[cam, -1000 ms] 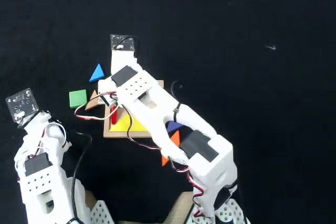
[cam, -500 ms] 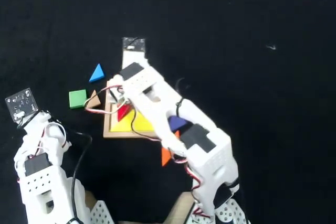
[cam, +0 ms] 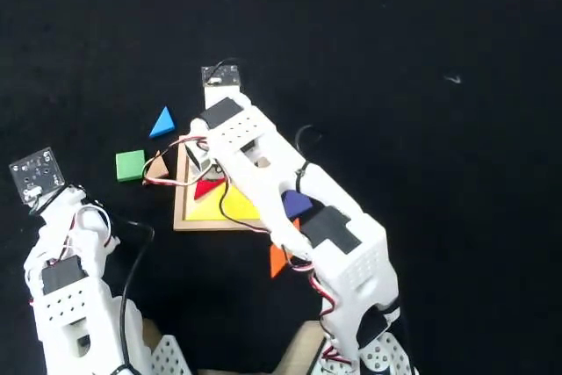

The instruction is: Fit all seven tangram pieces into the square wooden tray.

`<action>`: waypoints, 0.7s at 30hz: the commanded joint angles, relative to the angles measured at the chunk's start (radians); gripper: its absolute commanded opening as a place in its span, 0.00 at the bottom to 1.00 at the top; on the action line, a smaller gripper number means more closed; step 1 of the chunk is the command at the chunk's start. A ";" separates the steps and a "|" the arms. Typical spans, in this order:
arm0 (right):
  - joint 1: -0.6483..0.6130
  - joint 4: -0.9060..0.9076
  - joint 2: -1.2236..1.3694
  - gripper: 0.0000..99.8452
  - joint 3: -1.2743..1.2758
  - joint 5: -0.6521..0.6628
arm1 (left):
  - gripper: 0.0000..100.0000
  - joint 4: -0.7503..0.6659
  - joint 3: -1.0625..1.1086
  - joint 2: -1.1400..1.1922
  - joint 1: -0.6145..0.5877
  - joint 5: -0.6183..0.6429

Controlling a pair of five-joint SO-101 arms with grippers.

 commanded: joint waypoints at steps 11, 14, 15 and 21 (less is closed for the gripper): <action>0.167 -0.163 0.044 0.01 -0.093 0.221 | 0.03 -0.015 -0.021 -0.015 0.028 0.008; 0.167 -0.153 0.108 0.01 -0.163 0.221 | 0.03 -0.015 -0.021 -0.015 0.030 0.008; 0.167 -0.152 0.131 0.01 -0.185 0.221 | 0.03 -0.015 -0.021 -0.015 0.030 0.008; 0.144 -0.078 0.248 0.01 -0.277 0.221 | 0.03 -0.017 -0.021 -0.015 0.030 0.008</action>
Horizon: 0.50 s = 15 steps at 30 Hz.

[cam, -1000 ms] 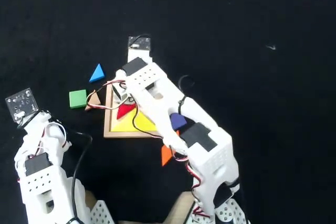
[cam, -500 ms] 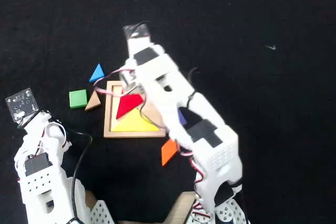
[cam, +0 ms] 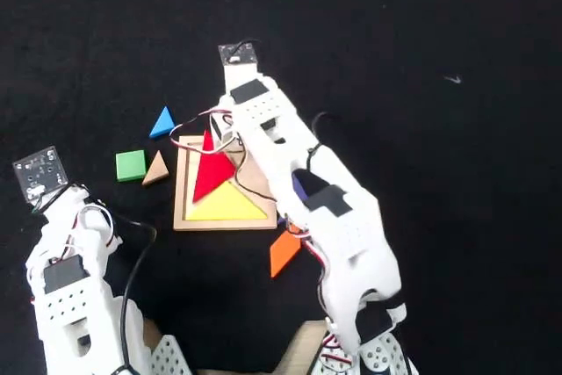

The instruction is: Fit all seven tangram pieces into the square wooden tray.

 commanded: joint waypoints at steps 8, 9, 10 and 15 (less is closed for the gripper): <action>-0.094 0.224 0.050 0.01 -0.251 0.003 | 0.03 -0.017 -0.021 -0.015 0.013 0.008; -0.103 0.224 0.050 0.01 -0.251 0.003 | 0.03 -0.017 -0.021 -0.015 0.013 0.008; -0.109 0.229 0.050 0.01 -0.251 0.003 | 0.03 -0.017 -0.021 -0.015 0.013 0.008; -0.123 0.230 0.051 0.01 -0.231 0.002 | 0.03 -0.017 -0.021 -0.015 0.013 0.008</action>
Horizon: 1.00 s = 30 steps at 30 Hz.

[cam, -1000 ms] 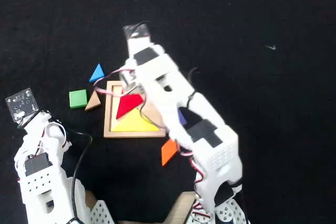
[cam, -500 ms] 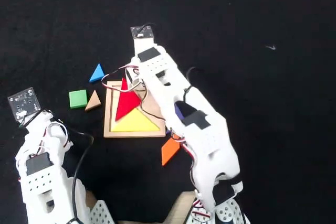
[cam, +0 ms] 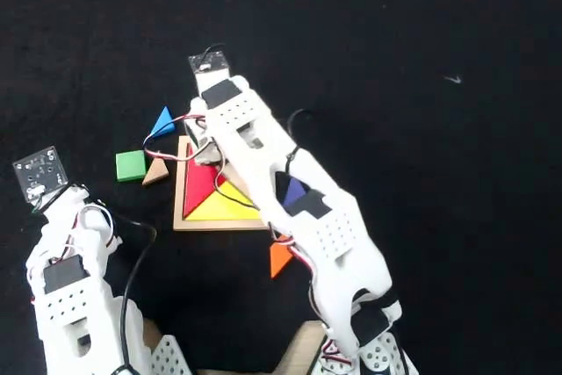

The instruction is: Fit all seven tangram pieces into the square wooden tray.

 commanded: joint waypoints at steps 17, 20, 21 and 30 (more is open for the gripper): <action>0.008 0.275 -0.346 0.01 -0.077 0.310 | 0.03 -0.017 -0.021 -0.015 0.013 0.008; 0.044 0.325 -0.479 0.01 -0.012 0.430 | 0.03 -0.017 -0.021 -0.015 0.013 0.008; 0.064 0.333 -0.526 0.01 0.027 0.466 | 0.03 -0.017 -0.021 -0.015 0.013 0.008; 0.189 0.107 -1.004 0.01 0.768 0.684 | 0.03 -0.017 -0.018 -0.015 0.013 0.008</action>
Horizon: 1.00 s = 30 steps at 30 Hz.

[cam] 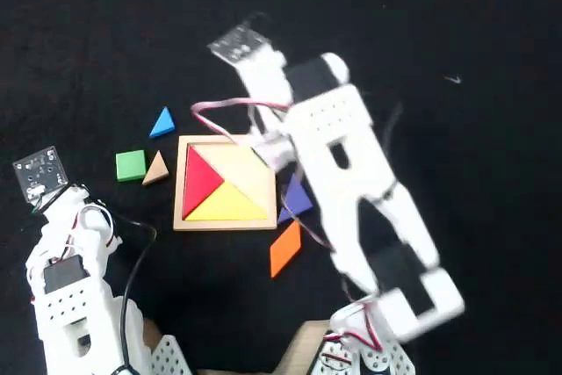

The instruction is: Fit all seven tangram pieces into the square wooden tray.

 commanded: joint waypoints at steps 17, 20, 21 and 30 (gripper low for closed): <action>-0.328 -0.448 -0.665 0.01 1.055 0.089 | 0.03 -0.017 -0.021 -0.015 0.013 0.006; -0.430 -0.479 -0.602 0.01 1.067 0.112 | 0.03 -0.017 -0.018 -0.015 0.013 0.006; -0.454 -0.503 -0.578 0.01 1.073 0.114 | 0.03 -0.017 -0.018 -0.015 0.013 0.006; -0.400 -0.669 -0.303 0.01 1.078 0.184 | 0.03 -0.017 -0.015 -0.015 0.012 0.006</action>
